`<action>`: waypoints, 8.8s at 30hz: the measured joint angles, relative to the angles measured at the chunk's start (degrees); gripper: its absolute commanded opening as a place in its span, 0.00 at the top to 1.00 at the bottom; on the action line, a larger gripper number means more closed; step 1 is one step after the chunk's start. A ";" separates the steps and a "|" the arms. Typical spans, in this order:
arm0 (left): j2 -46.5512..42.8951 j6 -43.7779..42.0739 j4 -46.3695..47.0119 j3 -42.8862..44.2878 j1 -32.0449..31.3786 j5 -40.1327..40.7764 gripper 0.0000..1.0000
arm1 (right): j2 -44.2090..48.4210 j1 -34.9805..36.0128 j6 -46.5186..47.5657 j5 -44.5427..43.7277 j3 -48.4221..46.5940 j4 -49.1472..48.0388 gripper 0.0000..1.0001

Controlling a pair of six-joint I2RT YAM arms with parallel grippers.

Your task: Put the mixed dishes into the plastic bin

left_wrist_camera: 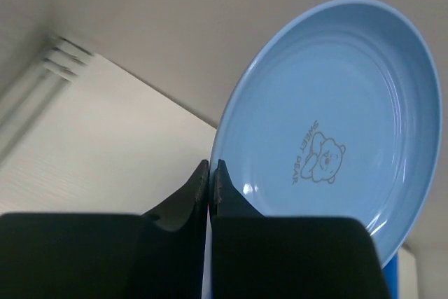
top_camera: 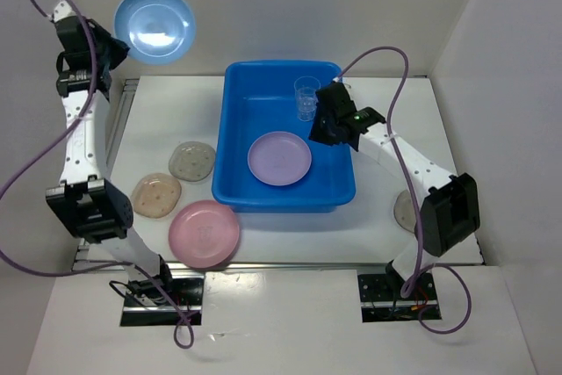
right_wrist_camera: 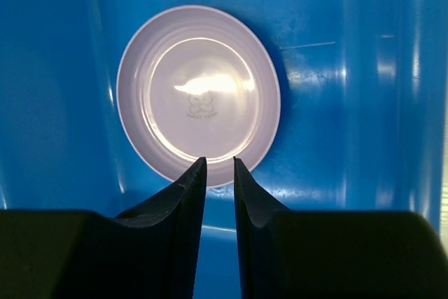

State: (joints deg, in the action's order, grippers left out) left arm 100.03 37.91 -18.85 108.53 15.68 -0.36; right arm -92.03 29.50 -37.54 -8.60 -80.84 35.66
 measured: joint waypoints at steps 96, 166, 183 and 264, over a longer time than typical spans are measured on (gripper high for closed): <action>-28.59 -1.27 -36.24 -43.21 -27.21 20.39 0.31 | 30.93 38.51 -5.16 -7.54 16.31 9.99 0.60; -2.47 14.91 -19.39 -47.65 -28.20 22.51 0.32 | 35.78 38.10 -11.10 0.94 25.22 10.60 0.66; -10.80 5.70 -22.86 -41.42 -23.39 24.94 0.44 | 33.29 38.10 -10.78 1.97 25.27 7.89 0.66; -35.19 52.37 -25.35 -76.00 -26.75 7.74 1.00 | 32.52 34.58 -0.07 0.57 21.14 13.07 0.62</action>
State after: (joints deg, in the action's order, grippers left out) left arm 64.84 90.28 -44.21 32.53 -11.07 7.38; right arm -59.51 64.07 -37.60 -8.03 -59.70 48.73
